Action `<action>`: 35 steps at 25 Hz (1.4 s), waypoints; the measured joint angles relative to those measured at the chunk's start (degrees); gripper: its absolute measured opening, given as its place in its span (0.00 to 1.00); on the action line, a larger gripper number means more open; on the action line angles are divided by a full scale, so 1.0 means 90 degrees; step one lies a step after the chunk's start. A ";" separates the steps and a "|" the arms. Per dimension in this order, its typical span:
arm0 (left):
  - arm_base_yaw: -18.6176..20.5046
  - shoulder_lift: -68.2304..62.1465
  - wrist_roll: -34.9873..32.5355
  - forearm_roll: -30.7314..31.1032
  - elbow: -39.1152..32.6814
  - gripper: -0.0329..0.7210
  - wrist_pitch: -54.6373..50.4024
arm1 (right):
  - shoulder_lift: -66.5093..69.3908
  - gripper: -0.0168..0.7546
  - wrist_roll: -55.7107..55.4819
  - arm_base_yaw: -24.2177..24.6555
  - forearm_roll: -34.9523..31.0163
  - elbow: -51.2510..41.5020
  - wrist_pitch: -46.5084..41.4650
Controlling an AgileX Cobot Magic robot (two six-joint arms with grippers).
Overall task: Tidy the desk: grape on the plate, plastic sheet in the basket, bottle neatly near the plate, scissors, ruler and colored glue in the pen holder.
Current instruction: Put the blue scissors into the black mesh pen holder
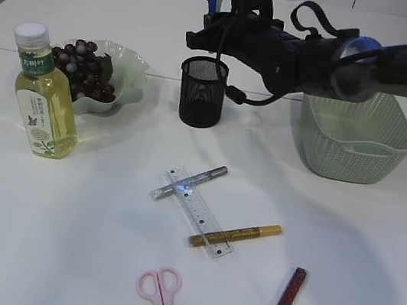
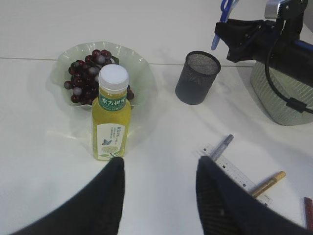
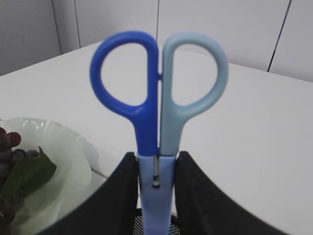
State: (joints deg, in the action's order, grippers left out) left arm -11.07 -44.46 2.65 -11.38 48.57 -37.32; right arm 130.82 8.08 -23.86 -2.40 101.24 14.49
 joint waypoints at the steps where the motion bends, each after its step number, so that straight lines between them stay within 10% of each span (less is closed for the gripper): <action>1: 0.0000 0.0000 0.0000 0.0011 0.0000 0.51 0.0015 | 0.0050 0.30 0.0000 0.0000 0.0000 0.0000 0.0029; 35: 0.0000 0.0000 -0.0003 0.0012 0.0000 0.51 0.0181 | 0.0587 0.30 0.0000 0.0000 0.0042 -0.0009 0.0191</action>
State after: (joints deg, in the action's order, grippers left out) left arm -11.07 -44.46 2.63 -11.28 48.57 -35.70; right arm 136.10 8.08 -23.86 -2.02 101.15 16.21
